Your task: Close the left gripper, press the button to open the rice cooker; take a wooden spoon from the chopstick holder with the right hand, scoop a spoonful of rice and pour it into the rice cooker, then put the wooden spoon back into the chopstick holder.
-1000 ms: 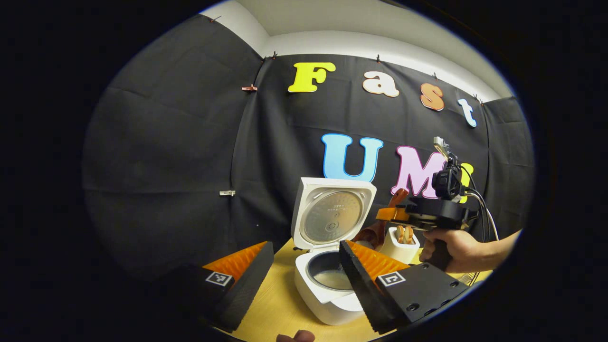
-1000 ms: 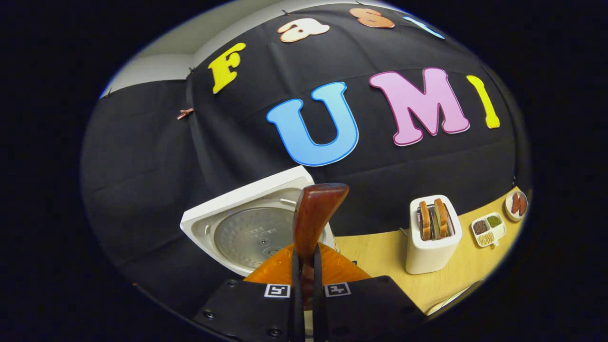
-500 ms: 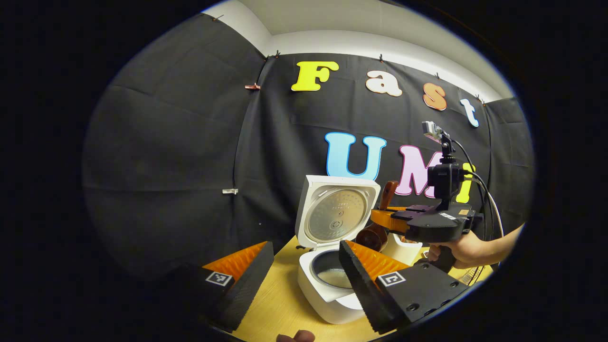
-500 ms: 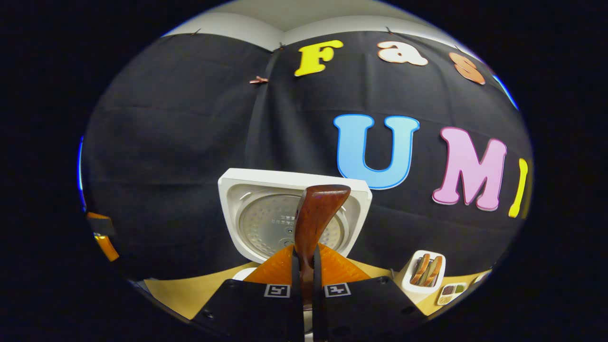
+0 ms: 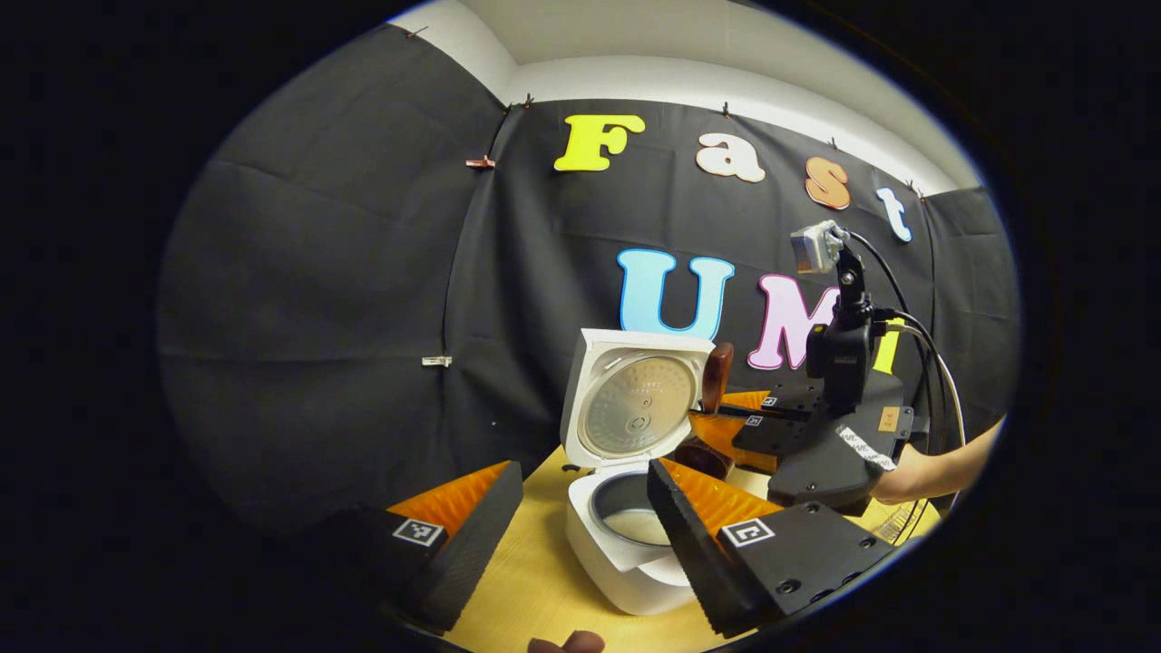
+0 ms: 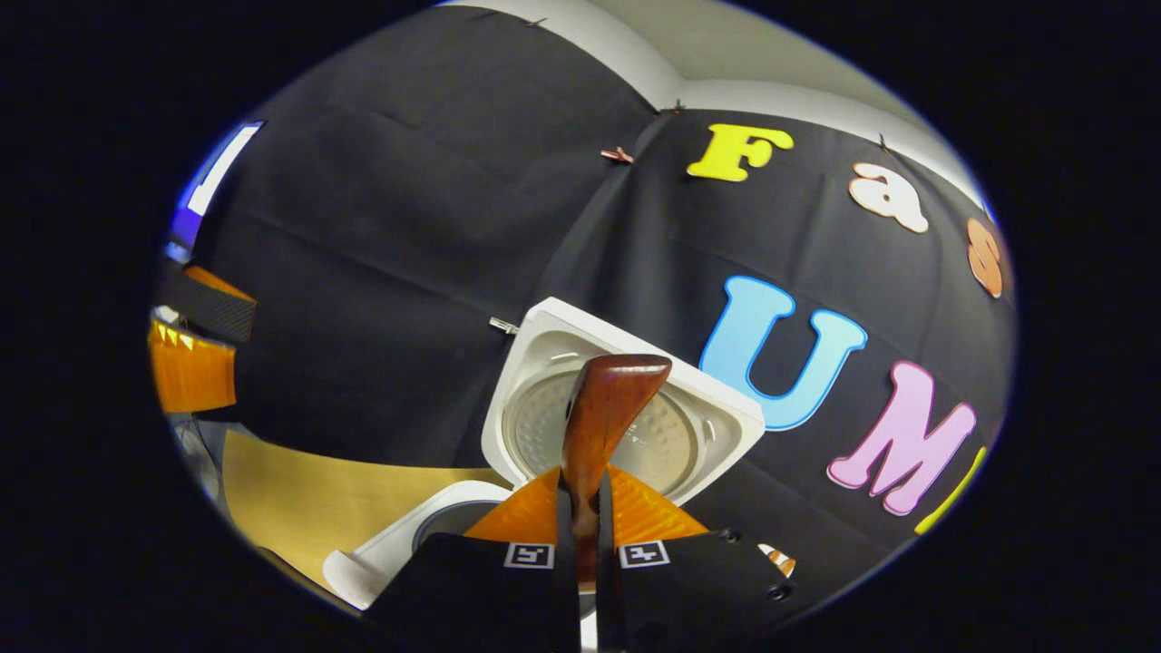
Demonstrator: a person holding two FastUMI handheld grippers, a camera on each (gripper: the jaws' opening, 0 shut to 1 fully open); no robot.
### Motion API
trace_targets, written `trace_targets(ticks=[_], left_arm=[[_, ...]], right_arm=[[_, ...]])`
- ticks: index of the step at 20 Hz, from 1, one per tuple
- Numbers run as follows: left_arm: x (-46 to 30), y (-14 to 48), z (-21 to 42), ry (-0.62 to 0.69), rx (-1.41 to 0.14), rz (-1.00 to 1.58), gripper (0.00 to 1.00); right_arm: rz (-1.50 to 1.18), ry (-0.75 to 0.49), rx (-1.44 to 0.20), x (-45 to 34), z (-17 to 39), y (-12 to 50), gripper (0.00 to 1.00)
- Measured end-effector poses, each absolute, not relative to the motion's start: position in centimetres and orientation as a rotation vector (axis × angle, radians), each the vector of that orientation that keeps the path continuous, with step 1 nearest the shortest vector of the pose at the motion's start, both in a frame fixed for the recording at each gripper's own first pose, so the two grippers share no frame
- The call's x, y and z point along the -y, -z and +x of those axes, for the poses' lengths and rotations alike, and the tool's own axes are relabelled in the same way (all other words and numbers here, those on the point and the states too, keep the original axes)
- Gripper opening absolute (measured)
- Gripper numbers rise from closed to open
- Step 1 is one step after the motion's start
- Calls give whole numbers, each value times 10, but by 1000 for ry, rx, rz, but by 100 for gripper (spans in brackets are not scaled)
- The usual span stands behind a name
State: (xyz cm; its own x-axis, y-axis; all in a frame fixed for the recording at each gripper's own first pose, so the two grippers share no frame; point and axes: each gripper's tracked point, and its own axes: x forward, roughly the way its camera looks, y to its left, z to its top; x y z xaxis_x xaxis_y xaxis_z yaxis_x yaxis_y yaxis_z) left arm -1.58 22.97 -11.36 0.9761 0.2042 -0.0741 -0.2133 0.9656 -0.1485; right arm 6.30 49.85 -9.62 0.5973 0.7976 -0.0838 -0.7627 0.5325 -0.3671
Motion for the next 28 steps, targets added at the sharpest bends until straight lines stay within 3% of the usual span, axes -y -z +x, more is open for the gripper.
trace_targets(ticks=[5,9,14,20,28], left_arm=[[-228,110,-20,-214,-55,-148,95],[-221,108,-30,-216,-54,-151,95],[-210,101,-38,-208,-41,-129,96],[-186,87,-37,-180,-24,-125,95],[-156,63,-24,-164,8,-112,95]], right_arm=[[-343,-944,30,-496,57,105,11],[-36,-882,-185,-477,84,103,11],[398,-750,-341,-427,107,75,11],[730,-687,-337,-345,107,25,11],[820,-550,-242,-200,90,9,11]])
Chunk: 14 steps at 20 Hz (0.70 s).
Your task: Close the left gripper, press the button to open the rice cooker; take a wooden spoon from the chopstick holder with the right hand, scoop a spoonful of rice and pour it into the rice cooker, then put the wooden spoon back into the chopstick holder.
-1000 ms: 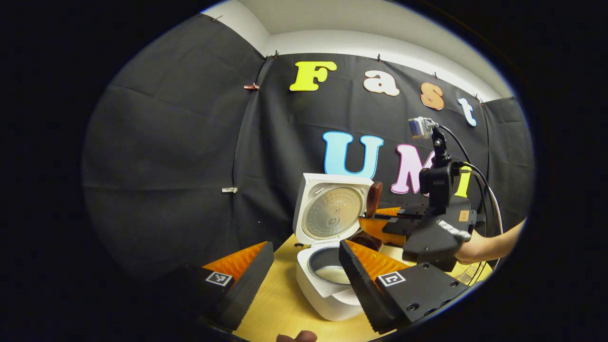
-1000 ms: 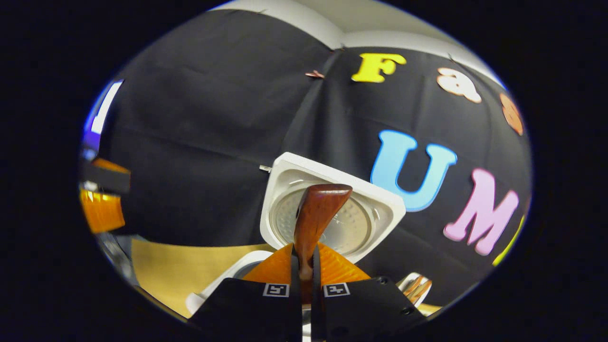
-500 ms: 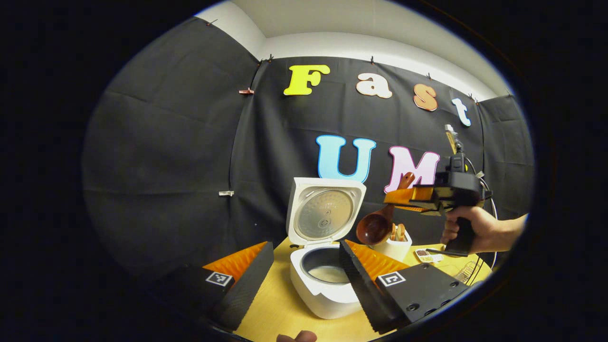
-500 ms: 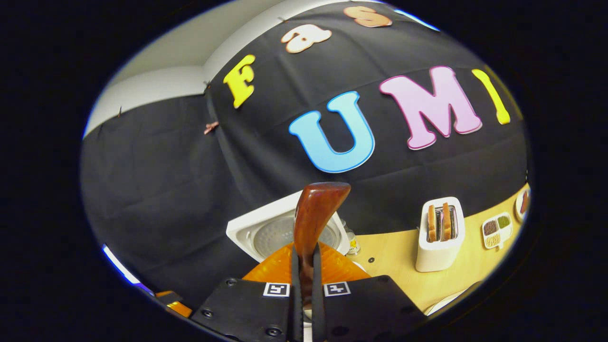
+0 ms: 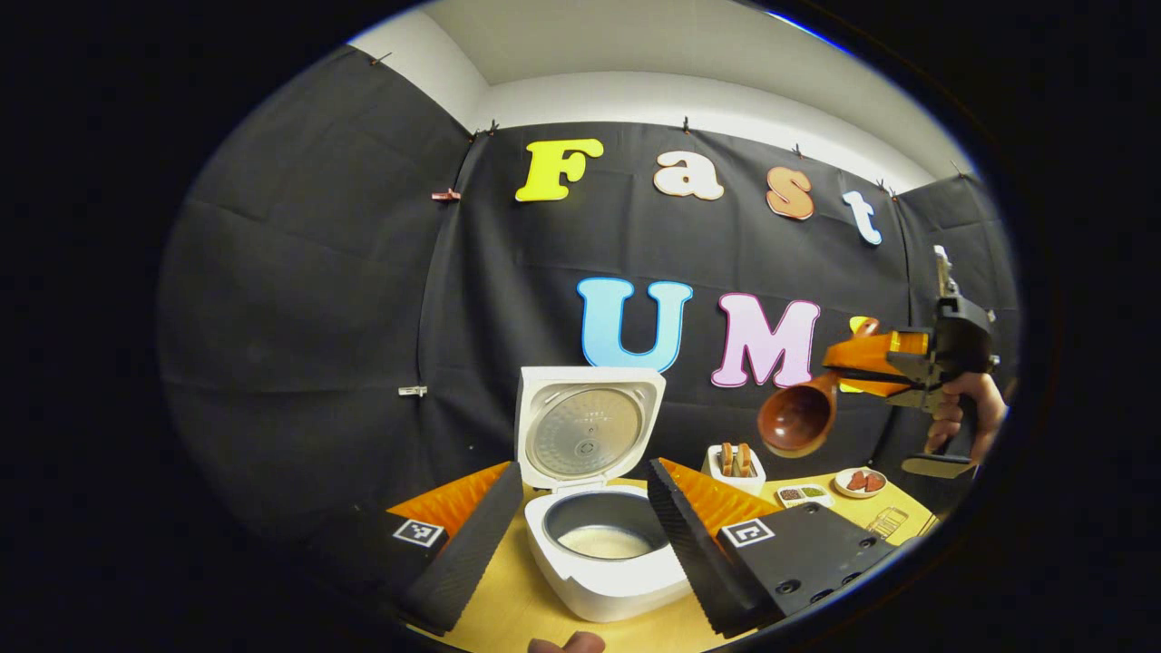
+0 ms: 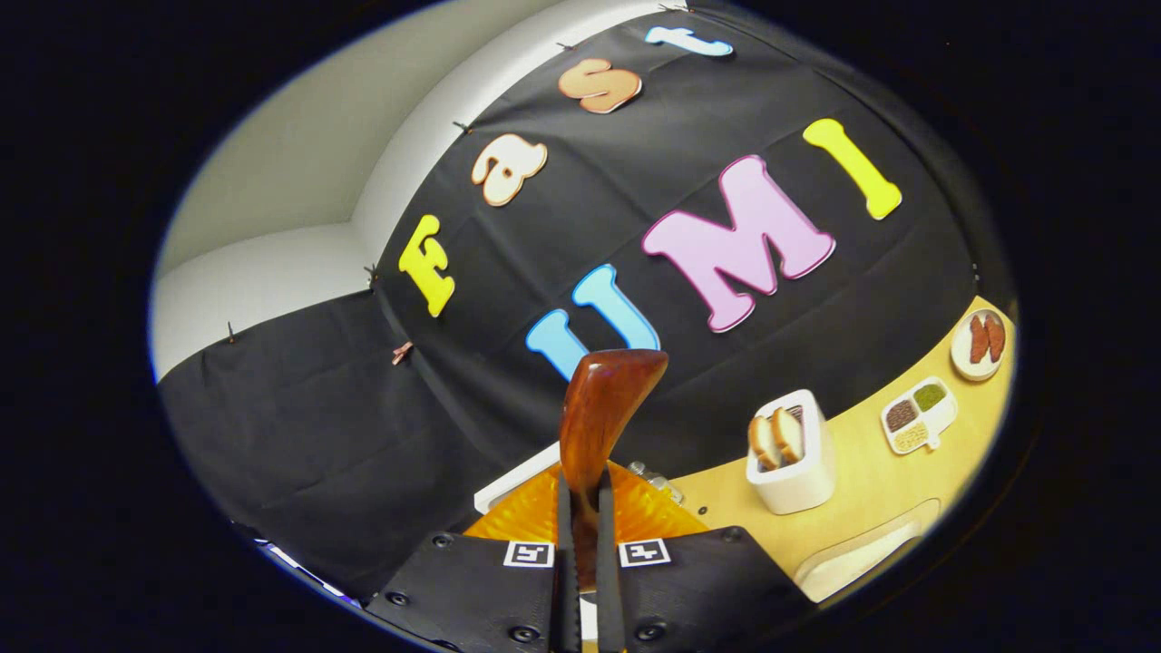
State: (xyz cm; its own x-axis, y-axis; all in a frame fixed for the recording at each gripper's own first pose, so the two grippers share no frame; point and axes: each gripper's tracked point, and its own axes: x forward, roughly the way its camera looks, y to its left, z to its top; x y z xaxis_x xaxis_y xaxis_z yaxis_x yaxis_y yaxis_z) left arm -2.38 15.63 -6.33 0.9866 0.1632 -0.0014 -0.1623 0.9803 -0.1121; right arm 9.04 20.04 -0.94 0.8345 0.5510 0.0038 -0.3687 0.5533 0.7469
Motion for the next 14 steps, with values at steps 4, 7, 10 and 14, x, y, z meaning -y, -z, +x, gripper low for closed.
trace_targets(ticks=[4,7,10,14], left_arm=[[-141,59,-15,-159,-1,-138,95],[-129,52,-8,-156,13,-103,95],[-116,45,-1,-153,22,-81,95],[-100,41,7,-167,18,-69,95]], right_arm=[[808,-422,-240,-112,84,42,11],[779,-326,-262,-51,82,70,11],[716,-244,-289,5,87,105,11],[615,-163,-345,67,92,156,11]])
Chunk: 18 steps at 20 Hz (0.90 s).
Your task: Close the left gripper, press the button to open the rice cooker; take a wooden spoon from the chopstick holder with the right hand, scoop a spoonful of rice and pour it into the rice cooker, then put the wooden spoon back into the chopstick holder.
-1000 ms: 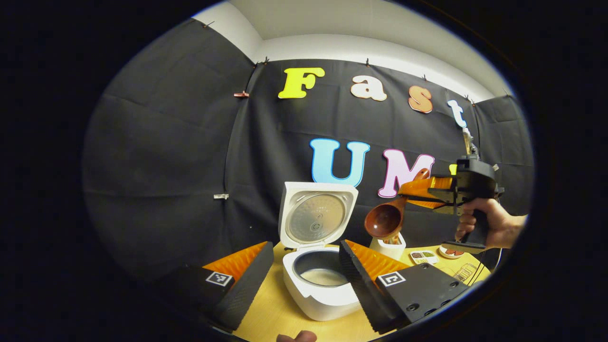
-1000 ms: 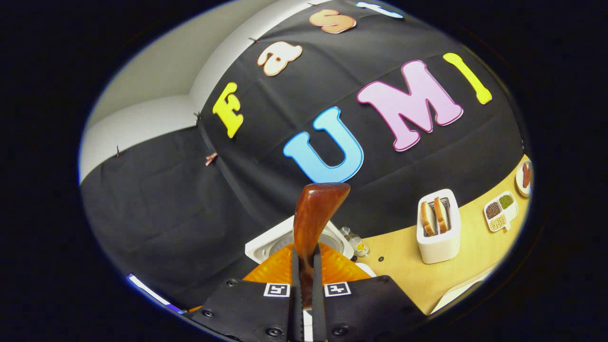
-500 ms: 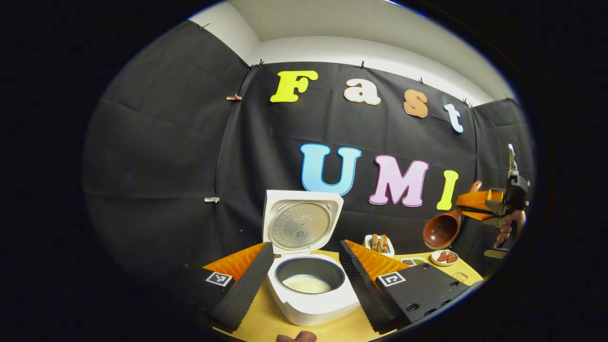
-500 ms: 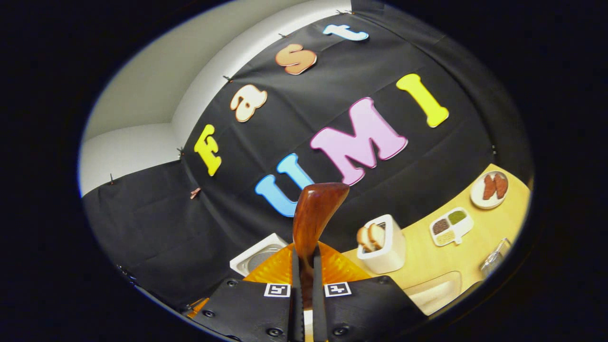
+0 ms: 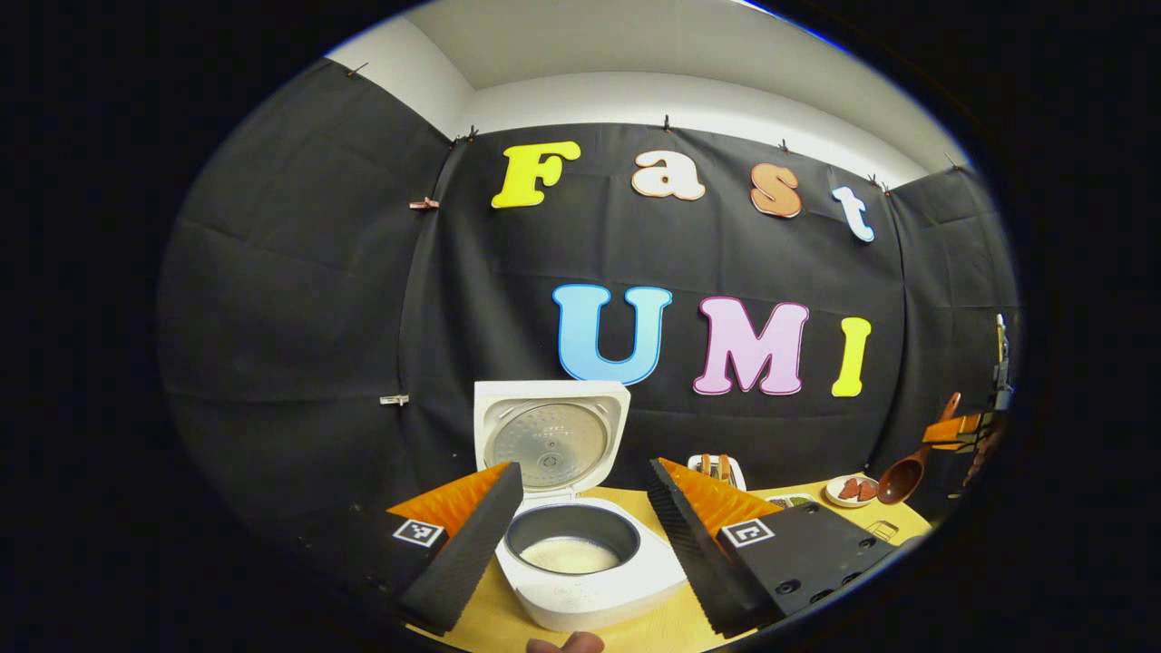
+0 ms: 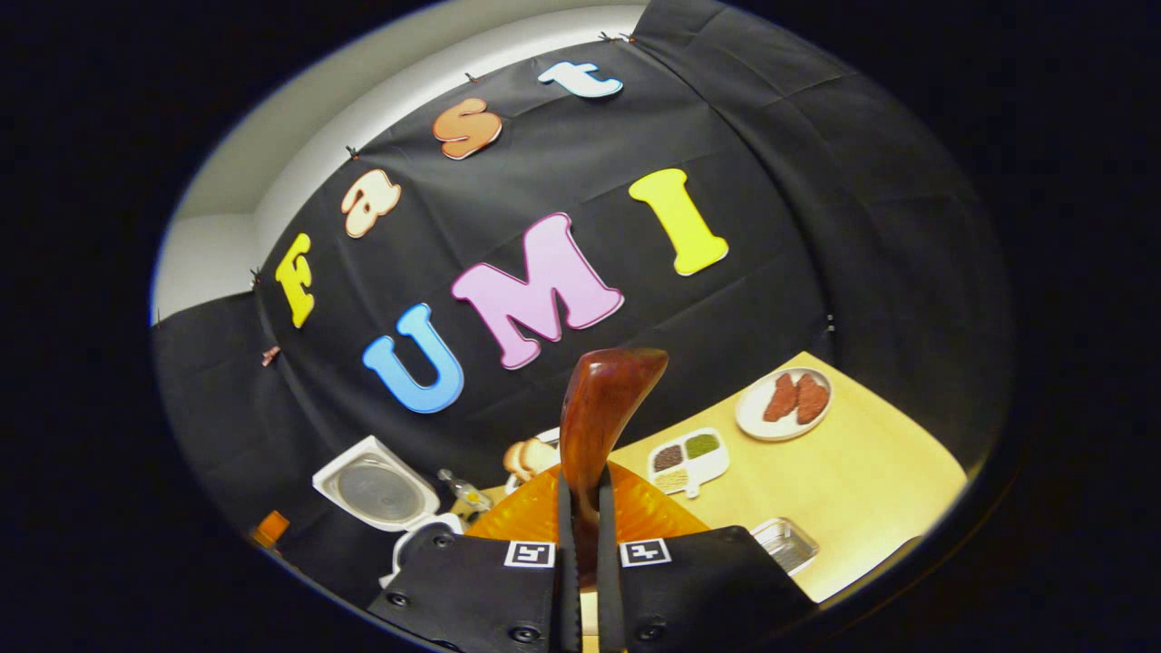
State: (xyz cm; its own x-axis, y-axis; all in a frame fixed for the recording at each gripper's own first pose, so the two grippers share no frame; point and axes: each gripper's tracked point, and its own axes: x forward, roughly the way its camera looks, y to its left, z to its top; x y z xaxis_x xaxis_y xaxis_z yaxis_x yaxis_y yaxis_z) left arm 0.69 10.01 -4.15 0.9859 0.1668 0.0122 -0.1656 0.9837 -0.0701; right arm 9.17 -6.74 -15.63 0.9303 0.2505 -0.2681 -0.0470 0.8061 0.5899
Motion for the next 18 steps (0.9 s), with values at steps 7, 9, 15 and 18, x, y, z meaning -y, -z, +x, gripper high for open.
trace_targets(ticks=[7,9,15,18], left_arm=[[-69,36,20,-206,1,-47,95],[-59,33,23,-211,1,-32,95],[-44,31,31,-229,-12,-28,95],[-42,26,34,-234,-11,-15,95]], right_arm=[[402,-195,-499,106,94,251,12],[364,-212,-527,108,97,271,11],[359,-215,-618,111,96,332,12],[428,-187,-657,112,98,357,12]])
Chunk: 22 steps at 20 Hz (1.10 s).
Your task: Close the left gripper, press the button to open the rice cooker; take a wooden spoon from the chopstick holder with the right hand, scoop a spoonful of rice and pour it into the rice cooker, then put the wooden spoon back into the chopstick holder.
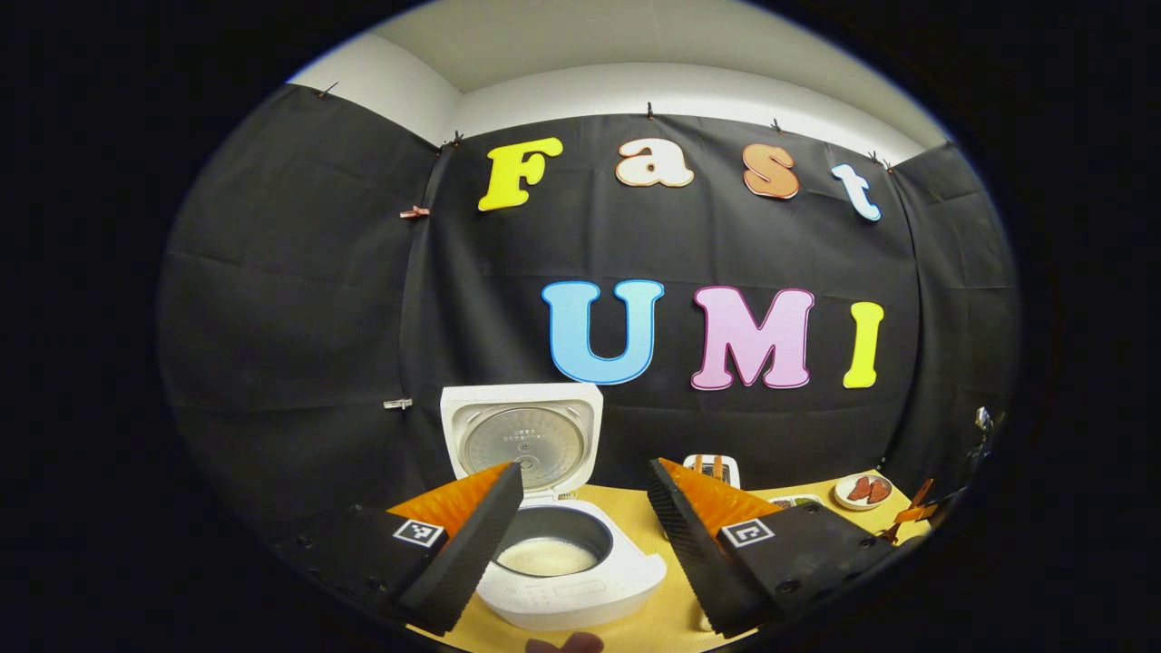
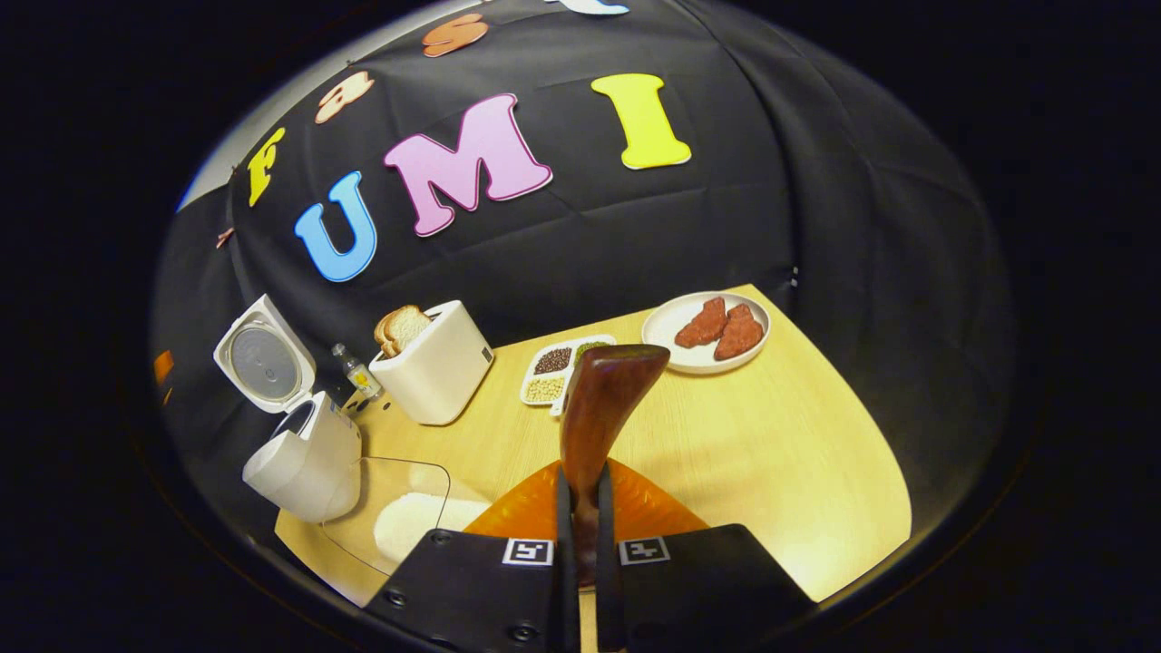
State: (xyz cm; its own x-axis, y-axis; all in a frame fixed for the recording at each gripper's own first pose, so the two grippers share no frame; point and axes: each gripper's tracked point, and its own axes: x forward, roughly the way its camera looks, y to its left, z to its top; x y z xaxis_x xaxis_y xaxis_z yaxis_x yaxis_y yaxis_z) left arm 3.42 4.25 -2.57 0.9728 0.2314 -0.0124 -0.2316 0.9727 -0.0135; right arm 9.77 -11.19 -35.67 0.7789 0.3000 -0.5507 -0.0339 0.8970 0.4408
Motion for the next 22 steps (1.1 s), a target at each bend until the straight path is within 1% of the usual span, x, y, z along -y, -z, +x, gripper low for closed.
trace_targets(ticks=[3,4,6,8,9,10,11,13,15,17,19,22], left_arm=[[-42,21,37,-229,-10,3,95],[-43,20,37,-224,-8,4,95],[-45,17,40,-216,-2,2,95],[-45,16,44,-199,3,-2,95],[-44,15,46,-186,6,-6,95],[-44,13,48,-175,11,-10,95],[-46,12,51,-170,15,-11,95],[-49,9,56,-160,23,-9,95],[-56,2,63,-153,36,-16,95],[-64,-5,68,-151,49,-21,95],[-76,-13,75,-161,71,-7,95],[-93,-25,90,-167,96,18,95]], right_arm=[[476,-148,-704,116,94,377,13],[500,-148,-684,114,99,375,14],[517,-140,-693,118,93,372,16],[498,-120,-698,123,89,372,32],[481,-104,-701,127,86,372,44],[471,-89,-700,130,81,371,59],[466,-68,-695,134,78,368,71],[460,-20,-676,145,72,358,87],[440,21,-636,154,66,342,93],[398,58,-597,163,57,323,95],[343,107,-567,174,46,303,98],[300,127,-515,172,34,265,98]])
